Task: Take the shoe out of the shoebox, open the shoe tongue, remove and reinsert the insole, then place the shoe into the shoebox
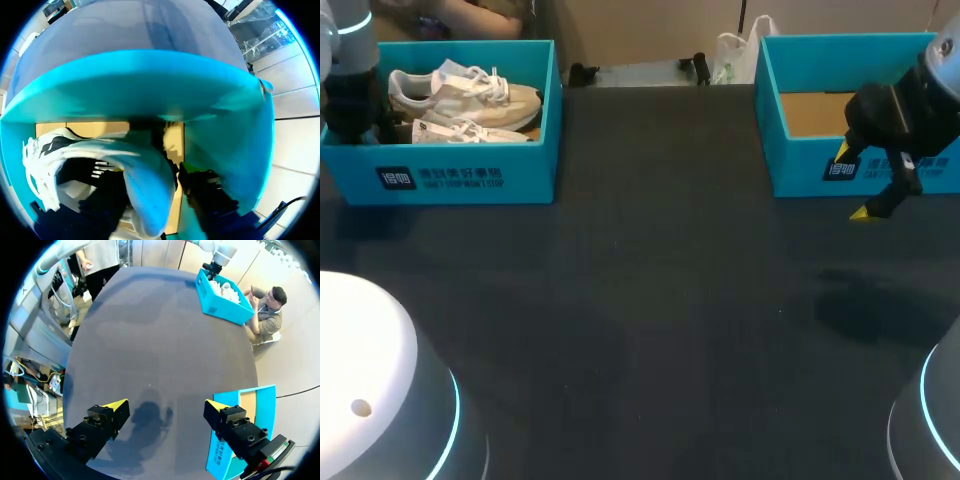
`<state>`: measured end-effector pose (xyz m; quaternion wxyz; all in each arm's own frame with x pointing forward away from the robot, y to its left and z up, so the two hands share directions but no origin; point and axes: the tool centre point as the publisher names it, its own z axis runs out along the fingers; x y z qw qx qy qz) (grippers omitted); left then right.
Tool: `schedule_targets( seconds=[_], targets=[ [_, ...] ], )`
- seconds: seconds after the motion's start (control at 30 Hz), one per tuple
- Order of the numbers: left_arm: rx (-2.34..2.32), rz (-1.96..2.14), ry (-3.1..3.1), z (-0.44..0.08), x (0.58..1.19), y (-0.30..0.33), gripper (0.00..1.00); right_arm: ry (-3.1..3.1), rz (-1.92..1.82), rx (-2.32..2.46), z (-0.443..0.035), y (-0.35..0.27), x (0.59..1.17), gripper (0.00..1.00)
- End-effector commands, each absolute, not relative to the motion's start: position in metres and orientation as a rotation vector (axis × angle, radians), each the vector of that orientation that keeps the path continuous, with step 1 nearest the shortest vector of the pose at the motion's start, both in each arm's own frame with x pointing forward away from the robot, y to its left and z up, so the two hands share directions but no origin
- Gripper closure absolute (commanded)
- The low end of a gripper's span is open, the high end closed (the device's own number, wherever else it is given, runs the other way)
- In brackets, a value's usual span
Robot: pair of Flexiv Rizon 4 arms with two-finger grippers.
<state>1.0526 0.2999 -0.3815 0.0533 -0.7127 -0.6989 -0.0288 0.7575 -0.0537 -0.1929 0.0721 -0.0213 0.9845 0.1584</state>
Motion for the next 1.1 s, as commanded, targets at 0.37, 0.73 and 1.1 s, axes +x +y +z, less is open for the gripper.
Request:
schedule_targets(
  seconds=[0.37, 0.73, 1.1],
  targets=[
    [-2.16, -0.148, -1.971, -0.358, 1.047, 0.297, 1.0, 2.959, 0.474, -0.063, -0.194, -0.053, 0.758, 0.0],
    [-2.17, -0.108, -1.879, -0.285, 1.061, 0.294, 1.0, 2.959, 0.474, -0.063, -0.194, -0.053, 0.758, 0.0],
    [-2.142, -0.156, -1.927, -0.213, 1.075, 0.294, 1.0, 2.959, 0.474, -0.063, -0.194, -0.053, 0.758, 0.0]
  ],
)
